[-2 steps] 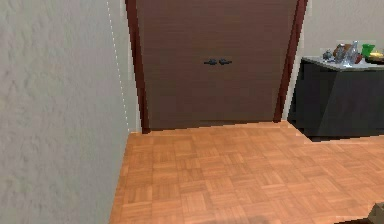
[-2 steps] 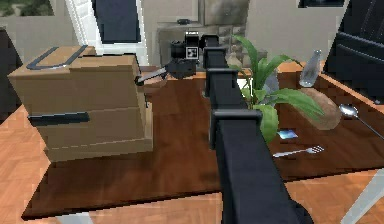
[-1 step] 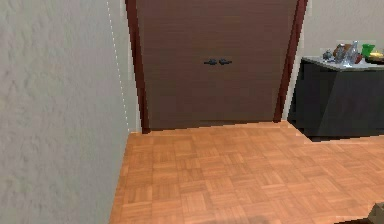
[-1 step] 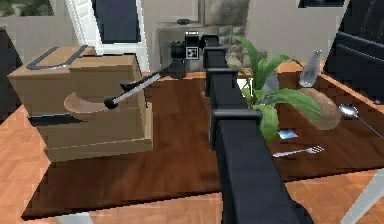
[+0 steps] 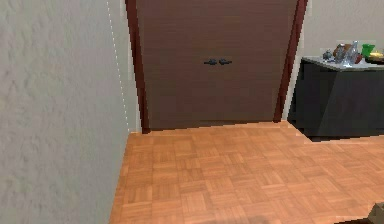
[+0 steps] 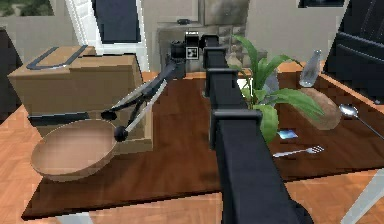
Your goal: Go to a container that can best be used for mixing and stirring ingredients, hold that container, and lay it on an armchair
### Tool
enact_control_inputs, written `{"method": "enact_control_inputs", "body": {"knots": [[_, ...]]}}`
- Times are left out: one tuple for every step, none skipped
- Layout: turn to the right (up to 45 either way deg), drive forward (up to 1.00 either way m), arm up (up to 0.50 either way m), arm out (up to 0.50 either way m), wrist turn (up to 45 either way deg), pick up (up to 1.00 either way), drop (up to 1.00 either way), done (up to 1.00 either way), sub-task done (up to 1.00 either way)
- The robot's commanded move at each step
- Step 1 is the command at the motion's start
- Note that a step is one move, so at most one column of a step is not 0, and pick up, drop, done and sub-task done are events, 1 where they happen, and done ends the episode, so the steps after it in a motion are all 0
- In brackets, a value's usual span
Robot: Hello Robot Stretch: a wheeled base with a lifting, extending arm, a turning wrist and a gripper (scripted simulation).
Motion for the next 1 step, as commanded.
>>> {"method": "enact_control_inputs", "body": {"knots": [[0.0,0.00,0.00,0.00,-3.0,0.00,0.00,0.00,0.00]]}}
